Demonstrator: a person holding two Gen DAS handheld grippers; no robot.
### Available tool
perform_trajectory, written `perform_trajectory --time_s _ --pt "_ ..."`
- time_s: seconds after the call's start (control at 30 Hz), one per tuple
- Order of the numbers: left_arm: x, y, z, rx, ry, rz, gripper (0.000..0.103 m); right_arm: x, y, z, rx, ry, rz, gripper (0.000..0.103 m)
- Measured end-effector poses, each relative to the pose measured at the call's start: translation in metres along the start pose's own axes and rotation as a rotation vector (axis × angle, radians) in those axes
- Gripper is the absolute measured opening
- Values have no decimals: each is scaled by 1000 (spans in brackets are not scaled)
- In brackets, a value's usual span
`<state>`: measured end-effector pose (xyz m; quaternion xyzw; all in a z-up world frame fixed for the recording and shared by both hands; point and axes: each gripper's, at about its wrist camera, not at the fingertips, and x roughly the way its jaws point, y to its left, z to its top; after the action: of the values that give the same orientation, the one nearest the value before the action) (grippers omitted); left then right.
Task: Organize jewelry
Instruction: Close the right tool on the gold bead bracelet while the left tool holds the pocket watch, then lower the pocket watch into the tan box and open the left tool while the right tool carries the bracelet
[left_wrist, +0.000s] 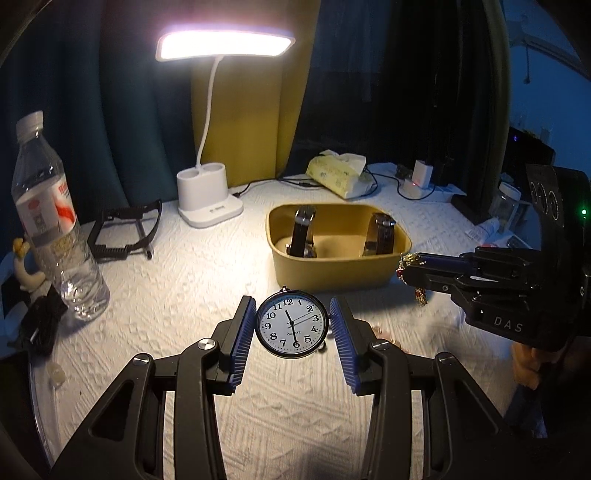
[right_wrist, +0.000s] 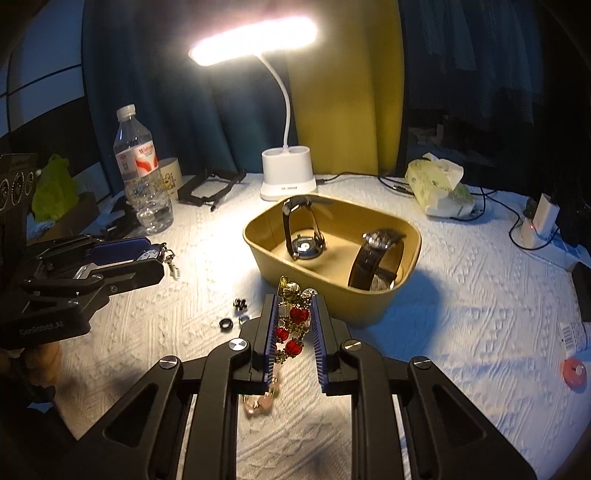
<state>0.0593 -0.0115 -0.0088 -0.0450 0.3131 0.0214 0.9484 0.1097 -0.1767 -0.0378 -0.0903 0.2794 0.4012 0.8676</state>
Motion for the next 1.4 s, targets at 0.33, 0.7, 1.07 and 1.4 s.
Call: perform_trajectory --time_s 0.33,0.7,1.07,1.4 --pt "12 -9 23 38 -27 -1 44 3 -13 15 11 -43 8 18" --pt "30 -21 49 81 -55 -3 44 13 -33 29 26 -83 21 18" --pt "47 -34 79 118 -107 -14 44 18 -56 38 58 -122 20 18" --pt "84 -48 80 122 -57 -72 44 18 -80 41 118 -143 -1 18"
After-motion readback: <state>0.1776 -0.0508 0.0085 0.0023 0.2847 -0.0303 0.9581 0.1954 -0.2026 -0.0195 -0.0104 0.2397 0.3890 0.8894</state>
